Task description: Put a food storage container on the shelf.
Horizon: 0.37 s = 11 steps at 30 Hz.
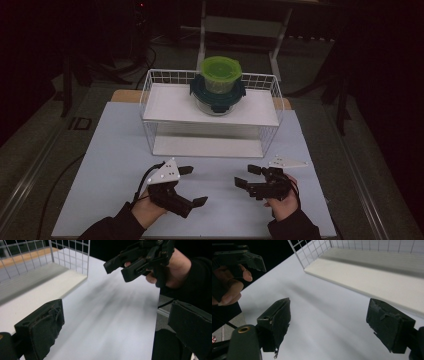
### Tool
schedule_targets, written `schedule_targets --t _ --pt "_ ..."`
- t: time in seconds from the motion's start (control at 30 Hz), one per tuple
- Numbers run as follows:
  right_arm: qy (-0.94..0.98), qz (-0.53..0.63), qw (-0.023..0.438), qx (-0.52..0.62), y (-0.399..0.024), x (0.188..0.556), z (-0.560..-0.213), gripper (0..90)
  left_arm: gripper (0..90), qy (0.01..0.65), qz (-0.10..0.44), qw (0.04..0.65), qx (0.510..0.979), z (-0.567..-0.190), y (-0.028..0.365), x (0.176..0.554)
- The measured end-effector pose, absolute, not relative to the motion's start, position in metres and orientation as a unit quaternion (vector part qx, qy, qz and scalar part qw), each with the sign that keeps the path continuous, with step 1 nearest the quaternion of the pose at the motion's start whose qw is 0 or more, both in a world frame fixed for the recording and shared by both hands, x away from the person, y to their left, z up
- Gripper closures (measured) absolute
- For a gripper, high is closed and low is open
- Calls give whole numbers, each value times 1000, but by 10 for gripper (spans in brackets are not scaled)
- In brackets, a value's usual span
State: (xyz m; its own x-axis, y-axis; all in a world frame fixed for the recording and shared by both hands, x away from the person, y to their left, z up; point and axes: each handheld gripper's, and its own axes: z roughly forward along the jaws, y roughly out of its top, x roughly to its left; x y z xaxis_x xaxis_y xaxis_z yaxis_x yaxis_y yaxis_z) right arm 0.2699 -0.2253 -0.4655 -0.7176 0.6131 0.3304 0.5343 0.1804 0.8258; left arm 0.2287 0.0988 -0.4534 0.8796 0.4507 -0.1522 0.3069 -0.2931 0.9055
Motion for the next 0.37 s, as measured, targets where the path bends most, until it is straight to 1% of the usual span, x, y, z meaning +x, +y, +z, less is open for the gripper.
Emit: schedule_targets --t 0.3,0.37 --pt "778 499 46 377 -231 258 -481 193 3 234 63 541 805 -475 97 221" --pt "783 495 49 374 -231 256 -483 210 3 233 63 539 807 -477 96 221"
